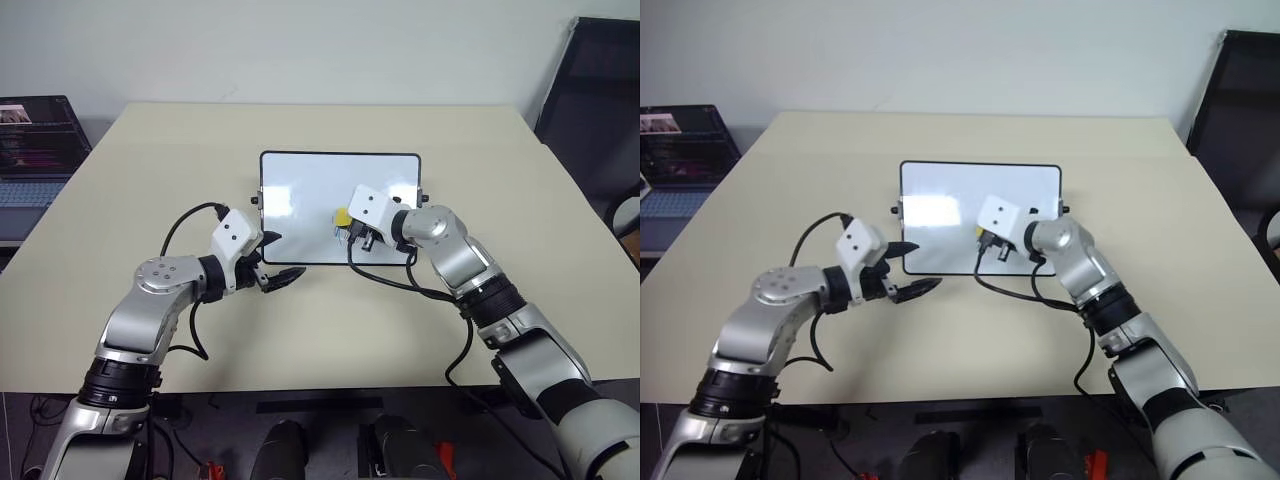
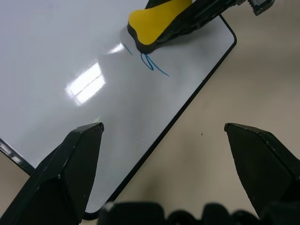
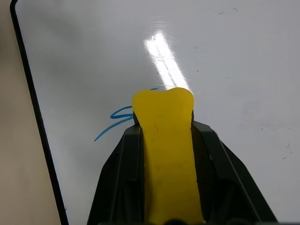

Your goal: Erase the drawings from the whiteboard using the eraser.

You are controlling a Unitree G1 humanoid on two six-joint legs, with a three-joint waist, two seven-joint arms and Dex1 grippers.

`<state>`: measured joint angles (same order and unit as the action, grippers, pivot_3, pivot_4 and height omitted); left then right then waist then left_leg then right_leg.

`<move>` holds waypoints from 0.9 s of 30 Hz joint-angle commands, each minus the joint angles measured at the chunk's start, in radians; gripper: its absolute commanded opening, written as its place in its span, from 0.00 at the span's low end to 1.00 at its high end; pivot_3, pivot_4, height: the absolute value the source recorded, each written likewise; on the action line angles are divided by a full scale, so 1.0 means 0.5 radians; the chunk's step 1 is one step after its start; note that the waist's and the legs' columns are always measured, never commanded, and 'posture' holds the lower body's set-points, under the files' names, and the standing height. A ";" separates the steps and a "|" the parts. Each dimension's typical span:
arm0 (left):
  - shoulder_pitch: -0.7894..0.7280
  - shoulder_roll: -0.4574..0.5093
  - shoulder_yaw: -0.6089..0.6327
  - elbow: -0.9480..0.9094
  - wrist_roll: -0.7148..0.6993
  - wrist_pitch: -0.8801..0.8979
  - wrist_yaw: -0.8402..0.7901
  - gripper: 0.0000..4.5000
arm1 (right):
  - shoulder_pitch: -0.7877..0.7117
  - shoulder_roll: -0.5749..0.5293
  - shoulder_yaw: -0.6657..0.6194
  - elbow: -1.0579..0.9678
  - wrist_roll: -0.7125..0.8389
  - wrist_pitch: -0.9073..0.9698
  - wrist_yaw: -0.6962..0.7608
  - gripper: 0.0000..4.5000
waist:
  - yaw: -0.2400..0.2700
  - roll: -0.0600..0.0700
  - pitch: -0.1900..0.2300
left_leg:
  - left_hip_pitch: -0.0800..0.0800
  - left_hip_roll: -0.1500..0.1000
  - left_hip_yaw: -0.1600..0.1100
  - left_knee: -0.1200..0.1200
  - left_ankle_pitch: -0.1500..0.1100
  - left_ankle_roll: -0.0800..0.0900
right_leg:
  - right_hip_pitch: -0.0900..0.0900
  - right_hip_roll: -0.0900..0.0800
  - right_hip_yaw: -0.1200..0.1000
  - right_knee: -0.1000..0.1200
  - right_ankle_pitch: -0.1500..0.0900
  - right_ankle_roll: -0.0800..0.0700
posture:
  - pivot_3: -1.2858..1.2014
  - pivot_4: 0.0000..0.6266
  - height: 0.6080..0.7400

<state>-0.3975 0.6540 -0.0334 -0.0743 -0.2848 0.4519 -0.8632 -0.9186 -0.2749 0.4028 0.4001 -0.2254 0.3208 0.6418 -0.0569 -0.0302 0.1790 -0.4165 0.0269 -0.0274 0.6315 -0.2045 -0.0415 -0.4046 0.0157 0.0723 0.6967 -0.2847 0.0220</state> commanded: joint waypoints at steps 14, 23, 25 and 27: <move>0.001 0.010 0.021 -0.119 -0.021 0.021 -0.003 1.00 | -0.003 0.063 0.076 0.037 -0.151 -0.095 -0.050 0.22 | -0.001 0.000 0.000 | -0.001 -0.001 0.000 -0.004 0.000 0.000 | -0.001 0.000 0.000 -0.001 0.000 -0.001 | 0.52 0.24 1.00; 0.002 0.007 0.017 -0.138 -0.023 0.041 -0.006 1.00 | -0.043 0.055 0.035 0.064 -0.208 -0.156 -0.151 0.22 | -0.001 0.000 0.000 | -0.001 -0.001 0.000 -0.002 0.000 0.000 | -0.001 0.000 0.000 -0.001 -0.001 -0.001 | 0.52 0.24 1.00; 0.000 0.007 0.015 -0.136 -0.022 0.039 -0.008 1.00 | -0.083 0.071 -0.003 0.094 -0.204 -0.178 -0.217 0.22 | -0.001 0.000 0.000 | 0.000 -0.001 0.000 -0.002 0.000 0.000 | -0.001 0.000 0.000 -0.001 0.000 -0.001 | 0.52 0.24 1.00; -0.003 0.006 0.013 -0.132 -0.021 0.038 -0.010 1.00 | -0.120 0.089 -0.037 0.127 -0.189 -0.191 -0.272 0.22 | -0.001 0.000 0.000 | 0.000 0.000 0.000 -0.002 0.000 0.000 | -0.001 0.000 0.000 -0.001 0.000 -0.001 | 0.52 0.24 1.00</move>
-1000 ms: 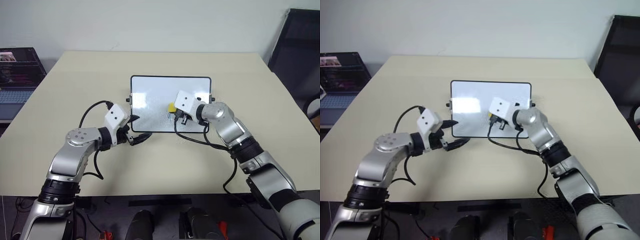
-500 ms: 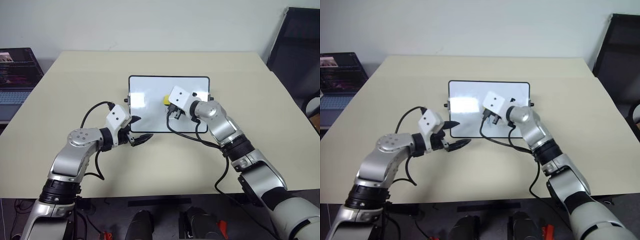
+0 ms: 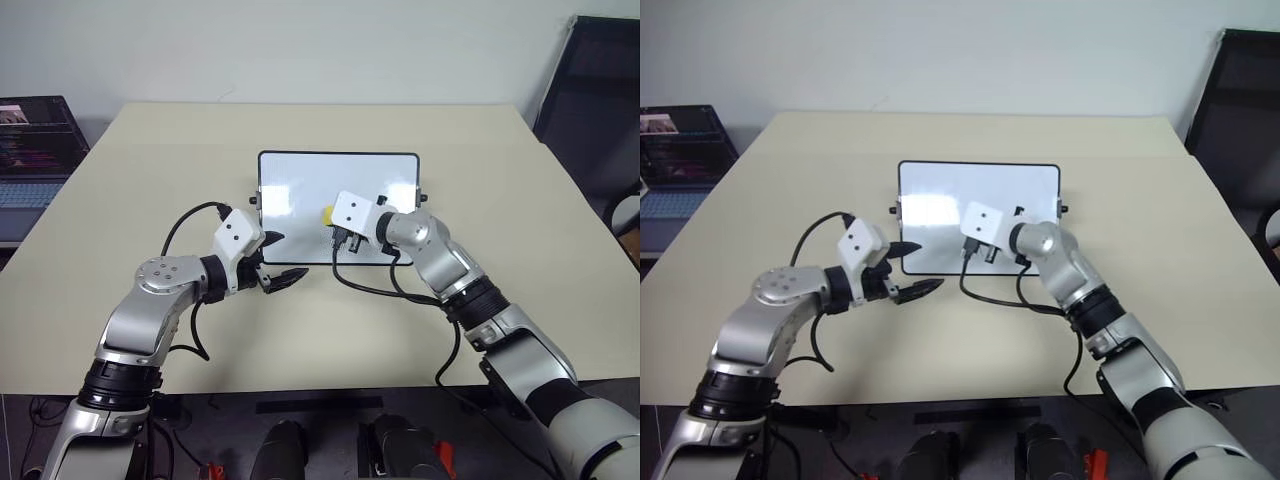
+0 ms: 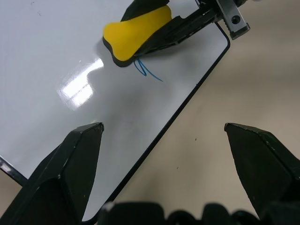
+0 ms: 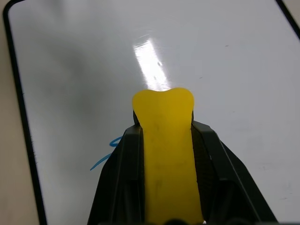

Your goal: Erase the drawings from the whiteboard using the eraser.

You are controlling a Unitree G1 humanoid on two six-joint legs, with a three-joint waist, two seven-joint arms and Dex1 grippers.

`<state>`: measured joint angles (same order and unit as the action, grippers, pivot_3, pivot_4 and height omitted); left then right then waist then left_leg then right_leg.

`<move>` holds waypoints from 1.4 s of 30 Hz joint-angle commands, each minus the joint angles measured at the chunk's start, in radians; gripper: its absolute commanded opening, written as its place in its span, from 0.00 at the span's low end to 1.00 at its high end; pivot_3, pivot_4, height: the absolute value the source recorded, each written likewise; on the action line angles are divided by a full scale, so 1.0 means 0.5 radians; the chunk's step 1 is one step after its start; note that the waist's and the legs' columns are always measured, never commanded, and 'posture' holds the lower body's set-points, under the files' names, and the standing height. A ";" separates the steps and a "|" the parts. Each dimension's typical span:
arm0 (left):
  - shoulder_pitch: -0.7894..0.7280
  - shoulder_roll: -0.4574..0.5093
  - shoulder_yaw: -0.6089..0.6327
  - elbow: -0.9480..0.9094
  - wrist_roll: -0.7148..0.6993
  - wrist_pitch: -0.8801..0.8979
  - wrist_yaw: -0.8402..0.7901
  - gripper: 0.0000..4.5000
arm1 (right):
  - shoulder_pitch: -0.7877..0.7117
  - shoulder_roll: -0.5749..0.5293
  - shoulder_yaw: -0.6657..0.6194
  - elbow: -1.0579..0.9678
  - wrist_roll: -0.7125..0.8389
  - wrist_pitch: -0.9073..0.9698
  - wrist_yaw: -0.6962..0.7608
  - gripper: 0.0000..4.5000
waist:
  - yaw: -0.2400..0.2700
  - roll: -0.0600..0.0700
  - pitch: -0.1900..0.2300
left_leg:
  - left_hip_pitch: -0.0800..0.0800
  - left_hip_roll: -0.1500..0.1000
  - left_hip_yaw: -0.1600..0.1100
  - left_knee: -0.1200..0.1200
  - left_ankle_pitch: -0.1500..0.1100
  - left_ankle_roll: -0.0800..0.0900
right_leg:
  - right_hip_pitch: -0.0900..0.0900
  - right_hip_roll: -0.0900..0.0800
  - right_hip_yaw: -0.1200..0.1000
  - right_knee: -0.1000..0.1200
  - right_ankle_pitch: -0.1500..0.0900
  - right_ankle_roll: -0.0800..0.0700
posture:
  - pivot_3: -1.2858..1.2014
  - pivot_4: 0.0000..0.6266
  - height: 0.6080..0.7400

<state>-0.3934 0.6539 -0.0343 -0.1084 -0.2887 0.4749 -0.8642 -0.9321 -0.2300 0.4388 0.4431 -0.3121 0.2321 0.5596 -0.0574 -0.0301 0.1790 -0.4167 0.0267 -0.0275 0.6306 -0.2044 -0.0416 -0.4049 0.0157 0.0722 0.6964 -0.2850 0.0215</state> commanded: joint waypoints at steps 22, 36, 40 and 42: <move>-0.013 -0.002 0.012 -0.119 -0.023 0.049 0.012 1.00 | 0.114 -0.082 -0.020 -0.201 -0.018 0.105 0.188 0.22 | 0.001 0.000 0.000 | 0.000 -0.001 0.000 -0.001 0.000 0.000 | 0.000 0.000 0.000 -0.001 0.000 0.000 | 0.52 0.24 1.00; 0.003 0.001 0.016 -0.091 -0.016 0.010 -0.008 1.00 | 0.020 0.003 -0.079 -0.118 0.000 0.134 0.057 0.22 | 0.000 0.000 0.000 | 0.000 -0.001 0.001 -0.001 0.000 0.000 | 0.000 0.000 0.000 -0.001 0.000 0.000 | 0.52 0.24 1.00; 0.019 0.002 0.022 -0.071 -0.011 -0.019 -0.012 1.00 | 0.031 -0.009 -0.095 -0.110 0.001 0.133 0.041 0.22 | 0.000 0.000 0.000 | 0.000 -0.001 0.000 -0.001 0.000 0.000 | 0.000 0.000 0.000 -0.001 0.000 0.000 | 0.52 0.24 1.00; 0.025 0.002 0.024 -0.065 -0.010 -0.029 -0.012 1.00 | 0.020 -0.011 -0.131 -0.108 0.020 0.133 0.018 0.22 | 0.000 0.000 0.000 | 0.000 -0.001 0.000 -0.001 0.000 0.000 | 0.000 0.000 0.000 -0.001 0.000 0.000 | 0.52 0.24 1.00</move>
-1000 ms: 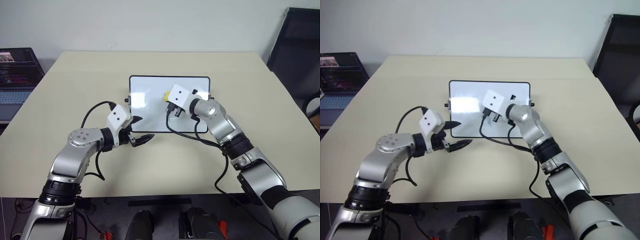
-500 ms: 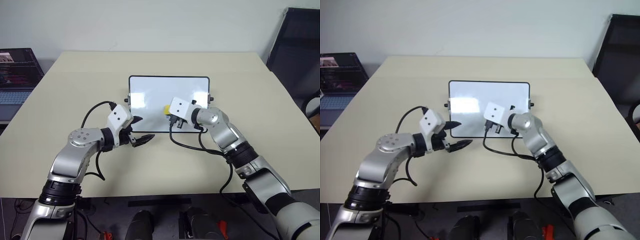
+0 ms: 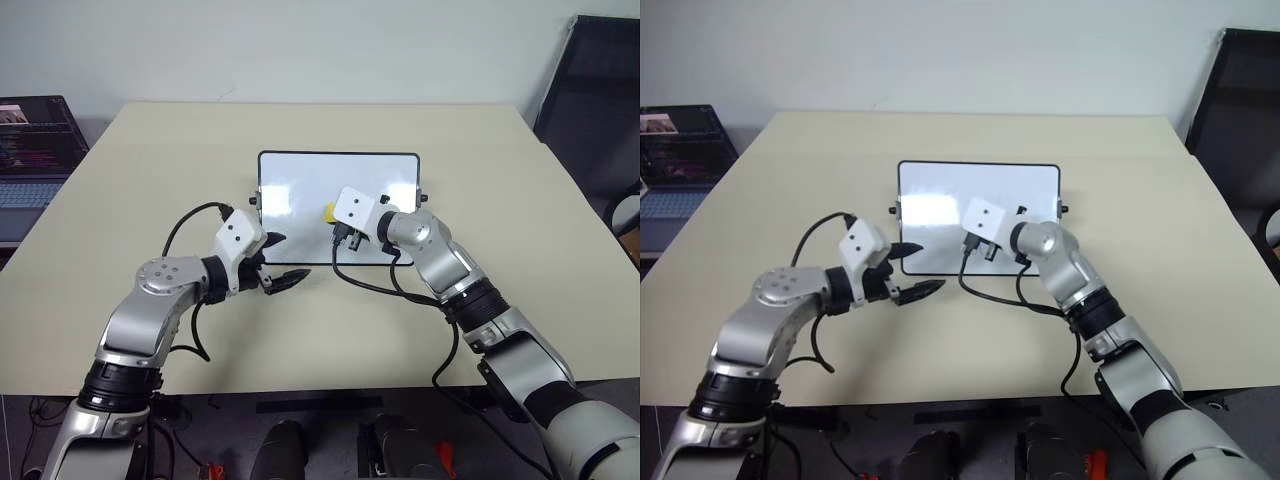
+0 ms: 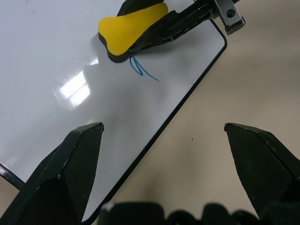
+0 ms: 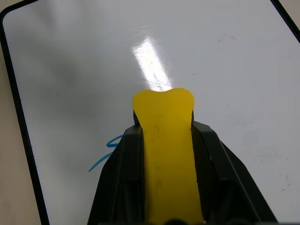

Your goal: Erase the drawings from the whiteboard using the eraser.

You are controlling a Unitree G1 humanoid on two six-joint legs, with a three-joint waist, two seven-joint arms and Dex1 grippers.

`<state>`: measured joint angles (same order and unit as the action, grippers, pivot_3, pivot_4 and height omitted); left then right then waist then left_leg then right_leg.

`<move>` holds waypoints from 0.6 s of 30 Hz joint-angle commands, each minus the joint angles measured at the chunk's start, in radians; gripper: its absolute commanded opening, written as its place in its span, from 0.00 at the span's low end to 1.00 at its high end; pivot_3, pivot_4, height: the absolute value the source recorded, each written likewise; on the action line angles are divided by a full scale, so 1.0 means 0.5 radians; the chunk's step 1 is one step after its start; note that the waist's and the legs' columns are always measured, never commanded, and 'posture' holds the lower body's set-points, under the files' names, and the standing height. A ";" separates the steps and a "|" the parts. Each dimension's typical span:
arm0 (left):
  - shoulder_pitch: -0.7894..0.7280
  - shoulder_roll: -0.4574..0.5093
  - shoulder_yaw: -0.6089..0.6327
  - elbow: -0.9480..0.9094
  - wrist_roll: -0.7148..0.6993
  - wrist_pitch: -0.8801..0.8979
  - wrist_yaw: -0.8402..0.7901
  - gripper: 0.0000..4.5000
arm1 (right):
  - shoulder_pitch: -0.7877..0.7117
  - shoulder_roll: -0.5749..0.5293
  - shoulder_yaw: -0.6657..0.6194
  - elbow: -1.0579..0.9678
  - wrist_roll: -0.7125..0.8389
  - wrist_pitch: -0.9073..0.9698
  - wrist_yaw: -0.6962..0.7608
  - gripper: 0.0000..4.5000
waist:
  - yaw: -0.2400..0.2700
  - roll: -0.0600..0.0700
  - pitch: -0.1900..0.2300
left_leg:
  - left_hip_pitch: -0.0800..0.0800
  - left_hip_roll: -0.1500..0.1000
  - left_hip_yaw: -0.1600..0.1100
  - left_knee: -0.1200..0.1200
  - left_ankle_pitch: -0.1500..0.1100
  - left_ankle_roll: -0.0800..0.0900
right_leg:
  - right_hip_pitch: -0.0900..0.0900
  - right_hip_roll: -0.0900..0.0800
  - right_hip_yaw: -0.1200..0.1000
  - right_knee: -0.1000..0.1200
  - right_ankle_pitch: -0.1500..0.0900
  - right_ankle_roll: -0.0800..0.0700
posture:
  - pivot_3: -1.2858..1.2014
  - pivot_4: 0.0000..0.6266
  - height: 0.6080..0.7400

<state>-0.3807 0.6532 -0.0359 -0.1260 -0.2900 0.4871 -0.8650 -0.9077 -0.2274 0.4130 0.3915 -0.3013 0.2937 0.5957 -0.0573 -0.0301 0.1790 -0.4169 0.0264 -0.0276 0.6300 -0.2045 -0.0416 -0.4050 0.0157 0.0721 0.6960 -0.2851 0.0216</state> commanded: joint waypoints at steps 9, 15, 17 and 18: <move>0.034 0.015 0.121 -0.009 -0.050 -0.016 0.033 1.00 | 0.105 0.011 -0.505 -0.548 0.500 0.417 0.099 0.22 | 0.003 0.000 0.000 | -0.002 0.000 -0.001 -0.001 0.000 0.000 | 0.000 -0.001 -0.001 -0.001 0.000 0.000 | 0.52 0.24 1.00; 0.064 0.034 0.188 -0.003 -0.074 -0.021 0.017 1.00 | 0.430 -0.124 -0.659 -1.196 0.858 0.766 0.268 0.22 | 0.004 0.000 0.000 | -0.003 0.000 -0.003 -0.003 0.000 0.000 | -0.001 -0.001 -0.002 -0.004 -0.001 -0.001 | 0.52 0.24 1.00; 0.081 0.035 0.221 -0.006 -0.103 -0.026 0.001 1.00 | 0.594 -0.180 -0.722 -1.392 0.969 0.840 0.286 0.22 | 0.005 0.000 0.000 | -0.003 0.000 -0.002 -0.002 0.000 0.000 | -0.001 -0.001 -0.002 -0.004 -0.002 0.002 | 0.52 0.24 1.00; 0.090 0.039 0.232 -0.007 -0.112 -0.029 -0.012 1.00 | 0.678 -0.208 -0.749 -1.477 1.014 0.863 0.292 0.22 | 0.005 0.000 0.000 | -0.003 0.000 -0.002 -0.002 0.000 0.000 | 0.000 -0.001 -0.002 -0.004 -0.003 0.003 | 0.52 0.24 1.00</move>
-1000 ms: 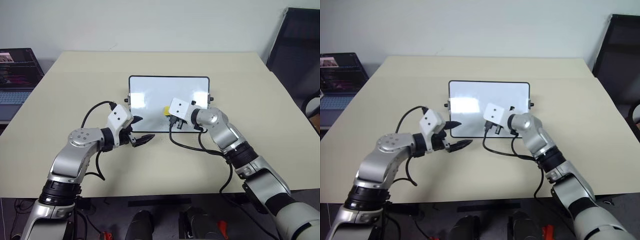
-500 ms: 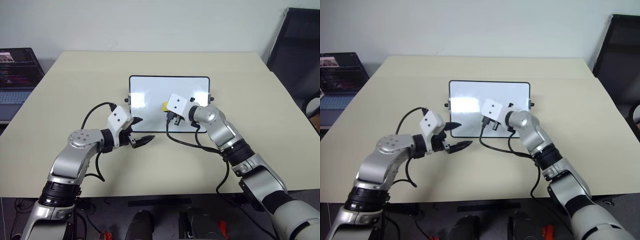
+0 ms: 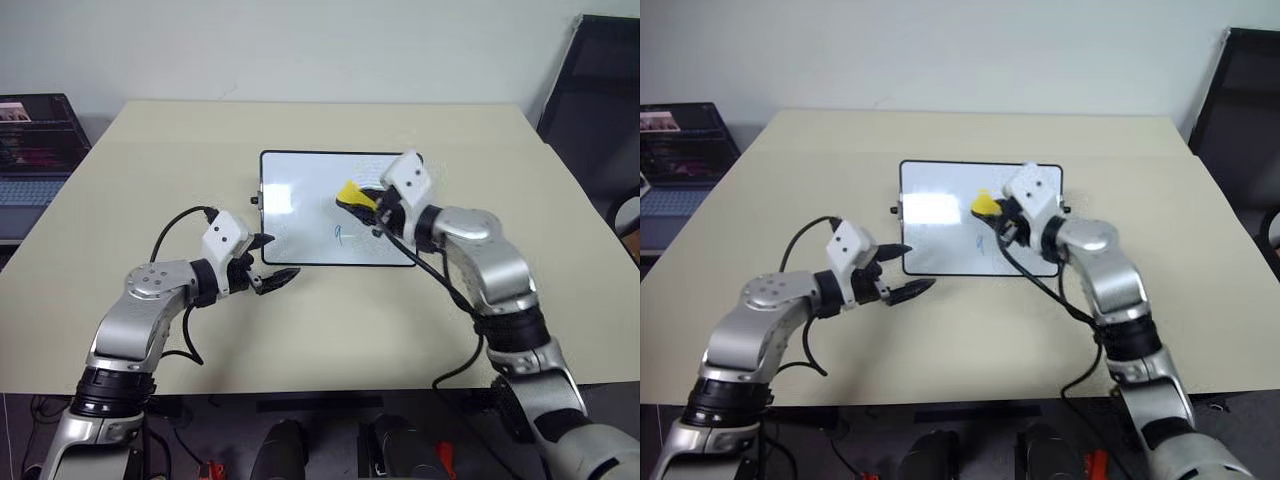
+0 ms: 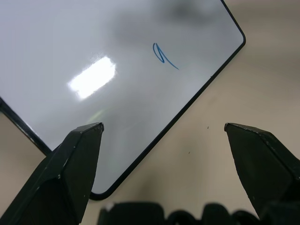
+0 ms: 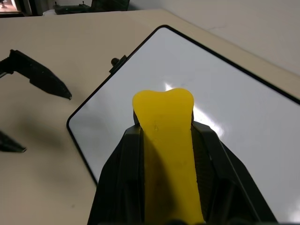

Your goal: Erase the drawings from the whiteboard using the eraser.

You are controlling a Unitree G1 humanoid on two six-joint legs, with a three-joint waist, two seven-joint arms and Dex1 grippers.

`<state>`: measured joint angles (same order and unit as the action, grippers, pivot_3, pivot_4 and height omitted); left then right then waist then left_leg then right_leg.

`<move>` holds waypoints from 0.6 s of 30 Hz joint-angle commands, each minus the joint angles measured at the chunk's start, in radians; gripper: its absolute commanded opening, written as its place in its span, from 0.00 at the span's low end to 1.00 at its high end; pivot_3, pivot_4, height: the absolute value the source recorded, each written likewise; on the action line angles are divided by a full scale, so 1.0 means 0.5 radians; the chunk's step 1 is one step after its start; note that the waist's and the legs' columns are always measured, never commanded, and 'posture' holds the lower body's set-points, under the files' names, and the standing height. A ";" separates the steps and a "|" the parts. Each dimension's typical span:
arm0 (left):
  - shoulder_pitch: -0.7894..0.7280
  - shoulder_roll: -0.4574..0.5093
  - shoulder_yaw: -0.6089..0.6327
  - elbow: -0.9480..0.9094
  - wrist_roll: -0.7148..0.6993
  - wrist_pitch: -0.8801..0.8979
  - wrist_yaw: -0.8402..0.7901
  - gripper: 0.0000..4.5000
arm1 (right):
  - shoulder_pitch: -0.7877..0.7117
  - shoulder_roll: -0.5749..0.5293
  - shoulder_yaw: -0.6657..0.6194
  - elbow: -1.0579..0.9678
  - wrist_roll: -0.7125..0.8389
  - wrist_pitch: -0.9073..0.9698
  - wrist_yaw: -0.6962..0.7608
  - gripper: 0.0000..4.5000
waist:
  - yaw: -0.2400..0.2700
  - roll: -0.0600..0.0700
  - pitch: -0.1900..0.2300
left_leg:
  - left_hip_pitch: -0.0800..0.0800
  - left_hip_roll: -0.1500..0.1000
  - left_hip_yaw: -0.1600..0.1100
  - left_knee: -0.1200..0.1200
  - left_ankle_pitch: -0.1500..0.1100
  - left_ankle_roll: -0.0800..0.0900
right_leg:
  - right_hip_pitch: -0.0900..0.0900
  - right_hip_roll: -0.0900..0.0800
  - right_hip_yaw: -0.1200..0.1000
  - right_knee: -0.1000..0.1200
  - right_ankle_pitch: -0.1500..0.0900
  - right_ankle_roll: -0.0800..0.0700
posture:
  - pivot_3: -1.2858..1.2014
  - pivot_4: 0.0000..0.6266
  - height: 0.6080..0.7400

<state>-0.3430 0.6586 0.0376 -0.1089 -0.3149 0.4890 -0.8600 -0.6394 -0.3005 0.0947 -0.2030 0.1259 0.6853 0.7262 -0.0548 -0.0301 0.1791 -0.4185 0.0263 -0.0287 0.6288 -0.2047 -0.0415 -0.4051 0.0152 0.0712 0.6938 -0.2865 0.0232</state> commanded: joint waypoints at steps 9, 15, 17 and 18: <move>0.055 0.106 0.174 -0.017 -0.138 -0.054 -0.143 1.00 | 0.693 -0.318 -0.144 -0.621 0.305 0.081 0.043 0.22 | 0.001 -0.001 0.000 | 0.000 0.002 0.001 -0.001 0.000 0.000 | 0.001 0.001 0.000 -0.004 -0.004 0.004 | 0.52 0.24 1.00; 0.051 0.142 0.181 -0.029 -0.144 -0.057 -0.170 1.00 | 0.679 -0.400 0.002 -0.578 0.233 -0.008 0.013 0.22 | -0.005 -0.001 0.001 | 0.002 0.003 0.004 0.001 0.000 0.000 | 0.001 0.001 0.002 -0.006 -0.004 0.005 | 0.52 0.24 1.00; 0.047 0.155 0.170 -0.028 -0.129 -0.050 -0.169 1.00 | 0.578 -0.375 0.097 -0.508 0.161 -0.041 -0.046 0.22 | -0.008 -0.001 0.001 | 0.002 0.003 0.005 0.001 0.000 0.000 | 0.001 0.002 0.002 -0.006 -0.004 0.005 | 0.52 0.24 1.00; 0.045 0.162 0.161 -0.029 -0.122 -0.044 -0.171 1.00 | 0.520 -0.366 0.155 -0.460 0.107 -0.069 -0.073 0.22 | -0.010 -0.001 0.001 | 0.002 0.004 0.005 0.001 0.000 0.000 | 0.001 0.002 0.002 -0.006 -0.004 0.005 | 0.52 0.24 1.00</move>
<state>-0.3097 0.7206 0.1041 -0.1029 -0.3729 0.4720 -0.9458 -0.3389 -0.4897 0.1451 -0.4402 0.2141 0.6895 0.7127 -0.0597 -0.0305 0.1794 -0.4173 0.0284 -0.0263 0.6291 -0.2047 -0.0415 -0.4047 0.0162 0.0725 0.6910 -0.2886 0.0256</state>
